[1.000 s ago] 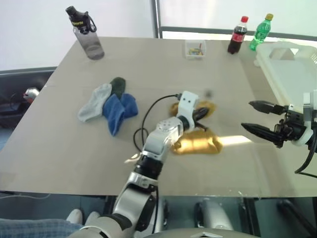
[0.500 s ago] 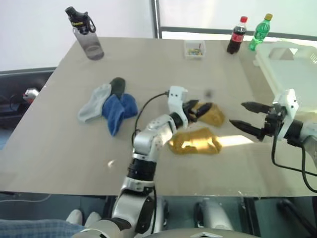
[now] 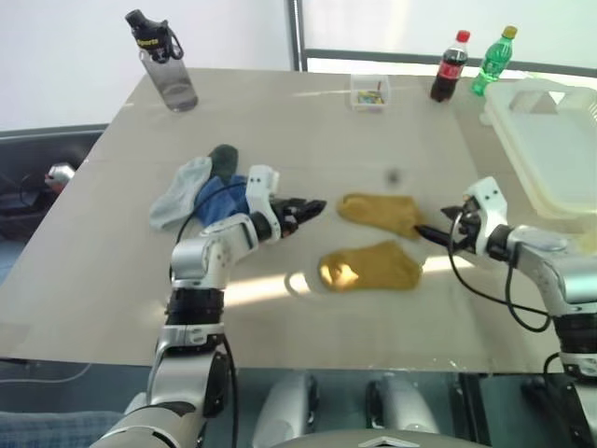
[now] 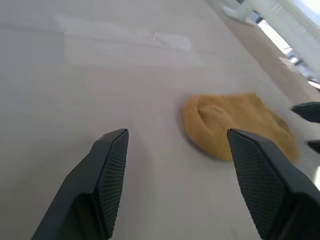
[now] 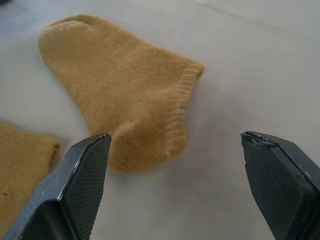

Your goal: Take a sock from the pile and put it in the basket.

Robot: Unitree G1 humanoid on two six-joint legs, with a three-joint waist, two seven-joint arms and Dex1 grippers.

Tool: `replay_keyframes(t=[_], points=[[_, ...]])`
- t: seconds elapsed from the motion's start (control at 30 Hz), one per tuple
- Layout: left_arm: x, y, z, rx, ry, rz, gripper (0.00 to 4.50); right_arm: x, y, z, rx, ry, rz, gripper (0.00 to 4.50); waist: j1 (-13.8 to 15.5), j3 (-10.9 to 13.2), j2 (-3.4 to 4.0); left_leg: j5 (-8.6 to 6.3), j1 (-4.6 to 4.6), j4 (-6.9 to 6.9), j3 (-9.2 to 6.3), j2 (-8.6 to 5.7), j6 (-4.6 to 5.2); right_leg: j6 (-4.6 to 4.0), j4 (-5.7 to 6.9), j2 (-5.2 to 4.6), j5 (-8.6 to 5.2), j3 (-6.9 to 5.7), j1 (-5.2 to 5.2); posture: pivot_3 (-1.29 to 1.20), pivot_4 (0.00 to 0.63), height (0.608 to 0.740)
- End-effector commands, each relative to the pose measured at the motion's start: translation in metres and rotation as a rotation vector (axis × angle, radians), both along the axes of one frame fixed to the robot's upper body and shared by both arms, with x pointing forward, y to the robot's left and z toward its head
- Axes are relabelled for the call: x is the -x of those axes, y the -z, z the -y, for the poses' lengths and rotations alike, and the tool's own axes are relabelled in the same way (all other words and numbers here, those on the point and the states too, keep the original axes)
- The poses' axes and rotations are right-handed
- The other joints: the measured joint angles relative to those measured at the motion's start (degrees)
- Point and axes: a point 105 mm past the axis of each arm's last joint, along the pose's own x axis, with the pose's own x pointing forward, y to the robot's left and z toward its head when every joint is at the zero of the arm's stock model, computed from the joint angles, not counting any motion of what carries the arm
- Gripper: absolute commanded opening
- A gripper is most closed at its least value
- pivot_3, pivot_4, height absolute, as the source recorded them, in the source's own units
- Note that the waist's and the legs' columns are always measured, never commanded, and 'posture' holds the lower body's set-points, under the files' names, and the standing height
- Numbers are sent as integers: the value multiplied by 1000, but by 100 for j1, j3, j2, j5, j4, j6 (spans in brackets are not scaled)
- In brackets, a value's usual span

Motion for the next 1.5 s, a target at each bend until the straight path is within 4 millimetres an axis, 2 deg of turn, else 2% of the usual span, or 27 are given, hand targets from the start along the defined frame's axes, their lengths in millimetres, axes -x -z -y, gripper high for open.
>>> replay_keyframes(t=[0.03, 0.1, 0.2, 0.33, 0.4, 0.43, 0.77, 0.87, 0.9, 1.07, 1.47, 1.5], points=[[-1, -7, 13, 12, 60, 22, 3386, -6, -5, -1, 8, 13, 26, 4063, -9, 0, 0, 0, 1, 0, 0, 0, -1, 0, 2, 0, 0, 0, -1, 0, 150, 740], [-2, -7, 18, 10, 78, 22, 3396, -8, -4, -2, 7, 14, 23, 3409, -13, 0, 0, 2, 3, -1, -1, 2, -4, 0, 4, 3, 0, 0, -1, 0, 150, 740], [-4, -8, 21, 15, 86, 23, 3396, -9, -7, -3, -5, 13, 26, 1953, -26, 0, 0, 4, 4, -1, -1, 4, -7, 0, 5, 6, 0, 0, -2, 0, 150, 740], [-9, -6, 21, 0, 81, 24, 3396, -10, -8, -4, -7, 8, 28, 1049, -34, 0, 0, 4, 5, -1, -1, 6, -8, 0, 7, 6, 0, 2, -2, 0, 150, 740], [-9, -6, 21, 4, 82, 21, 3396, -10, -7, -5, -9, 5, 28, 163, -33, 0, 0, 5, 5, -1, -1, 6, -8, 0, 8, 7, 0, 2, -2, 0, 150, 740], [-10, -6, 21, 6, 83, 20, 3396, -10, -7, -6, -10, 4, 29, 29, -32, 0, 1, 5, 5, -1, -1, 6, -8, 0, 8, 7, 0, 2, -2, 0, 150, 740], [-12, 2, 22, 2, 86, -2, 3396, -12, -7, -11, -11, -8, 34, 29, -33, 0, 1, 5, 5, -2, -1, 6, -8, 0, 9, 4, 0, 3, -2, 0, 150, 740], [-14, 3, 22, 9, 73, -5, 2512, -13, -7, -12, -9, -9, 37, 0, -30, 0, 1, 5, 5, -2, -1, 6, -8, 0, 9, 4, 0, 3, -2, 0, 150, 740], [-13, 3, 22, 10, 75, -6, 2372, -14, -7, -12, -9, -9, 38, 0, -31, 0, 1, 5, 5, -2, -1, 6, -8, 0, 9, 4, 0, 3, -2, 0, 150, 740], [-11, 4, 22, 9, 83, -8, 19, -15, -9, -12, -10, -8, 42, 0, -33, 0, 1, 4, 5, -2, -1, 6, -8, 0, 9, 4, 0, 3, -3, 0, 150, 740], [-11, 7, 26, -37, 95, 24, 19, -15, -10, -13, -17, -10, 51, 0, -30, 0, 1, 4, 4, -2, -1, 6, -7, 0, 9, 2, 0, 3, -3, 0, 150, 740], [-11, 7, 27, -46, 104, 38, 259, -14, -10, -13, -17, -9, 51, 0, -31, 0, 1, 4, 4, -2, -1, 6, -8, 0, 9, 2, 0, 3, -3, 0, 150, 740]])
